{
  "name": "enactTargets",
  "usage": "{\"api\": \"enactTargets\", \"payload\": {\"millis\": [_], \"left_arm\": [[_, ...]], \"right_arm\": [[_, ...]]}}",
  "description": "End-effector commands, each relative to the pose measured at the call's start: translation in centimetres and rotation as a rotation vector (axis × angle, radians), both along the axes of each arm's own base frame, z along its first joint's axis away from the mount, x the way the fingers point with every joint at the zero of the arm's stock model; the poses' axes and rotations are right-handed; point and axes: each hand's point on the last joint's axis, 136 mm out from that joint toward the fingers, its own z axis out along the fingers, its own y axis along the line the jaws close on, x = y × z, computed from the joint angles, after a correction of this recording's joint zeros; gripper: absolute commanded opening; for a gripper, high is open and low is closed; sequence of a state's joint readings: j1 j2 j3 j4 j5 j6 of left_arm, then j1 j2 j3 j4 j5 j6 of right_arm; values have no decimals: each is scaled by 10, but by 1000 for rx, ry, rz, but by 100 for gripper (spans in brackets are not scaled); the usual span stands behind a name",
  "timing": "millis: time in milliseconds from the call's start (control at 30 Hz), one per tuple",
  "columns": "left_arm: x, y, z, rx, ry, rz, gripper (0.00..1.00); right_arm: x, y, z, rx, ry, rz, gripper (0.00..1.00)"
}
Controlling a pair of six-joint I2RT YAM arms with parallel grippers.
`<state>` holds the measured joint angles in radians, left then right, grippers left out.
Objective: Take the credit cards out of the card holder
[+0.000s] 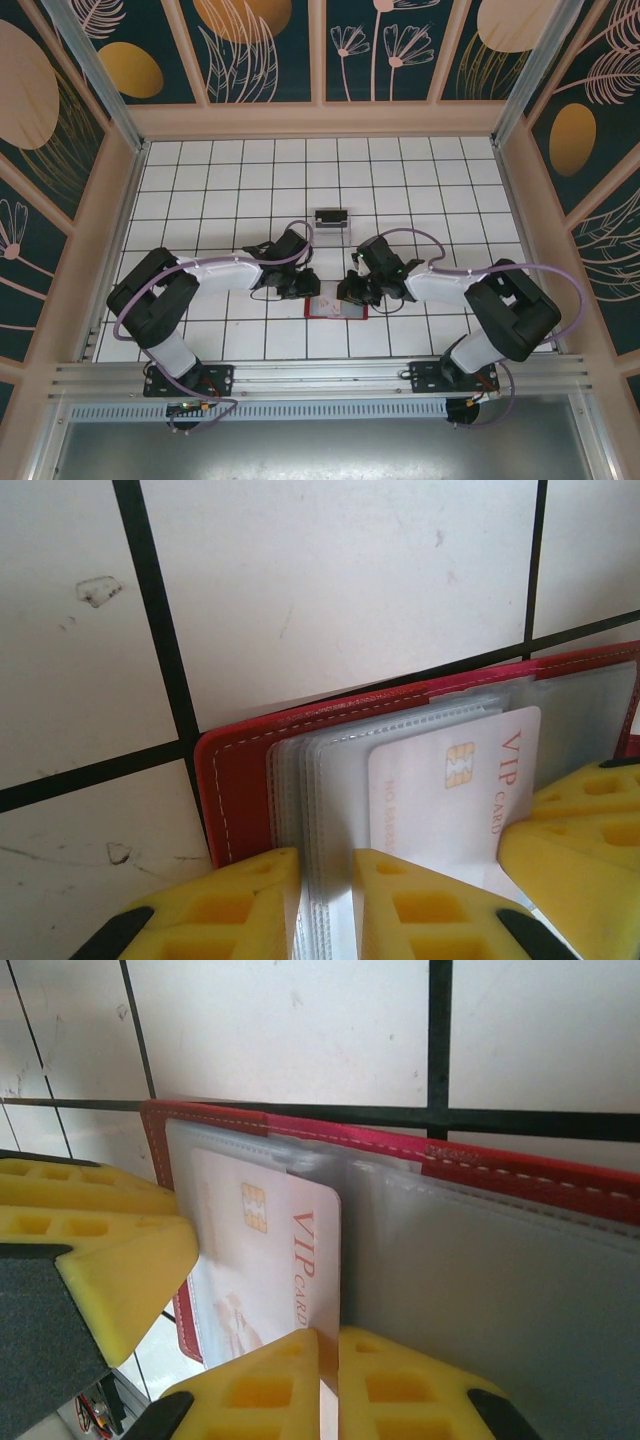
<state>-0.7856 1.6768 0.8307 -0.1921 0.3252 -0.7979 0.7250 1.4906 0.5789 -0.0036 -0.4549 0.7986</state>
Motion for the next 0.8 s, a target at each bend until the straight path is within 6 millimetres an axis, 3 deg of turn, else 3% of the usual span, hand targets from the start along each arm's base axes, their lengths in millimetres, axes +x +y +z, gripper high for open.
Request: {"api": "enactTargets", "payload": {"millis": [0,233,767], "left_arm": [[-11,16,-19,94,44,-9,24],[-14,20,-29,120,64,-12,24],[-15,24,-30,147,64,-19,24]], "right_arm": [[-5,-12,-5,-33,16,-13,10],[-6,-18,-4,-46,13,-17,8],[-6,-26,9,-55,-6,-31,7]]}}
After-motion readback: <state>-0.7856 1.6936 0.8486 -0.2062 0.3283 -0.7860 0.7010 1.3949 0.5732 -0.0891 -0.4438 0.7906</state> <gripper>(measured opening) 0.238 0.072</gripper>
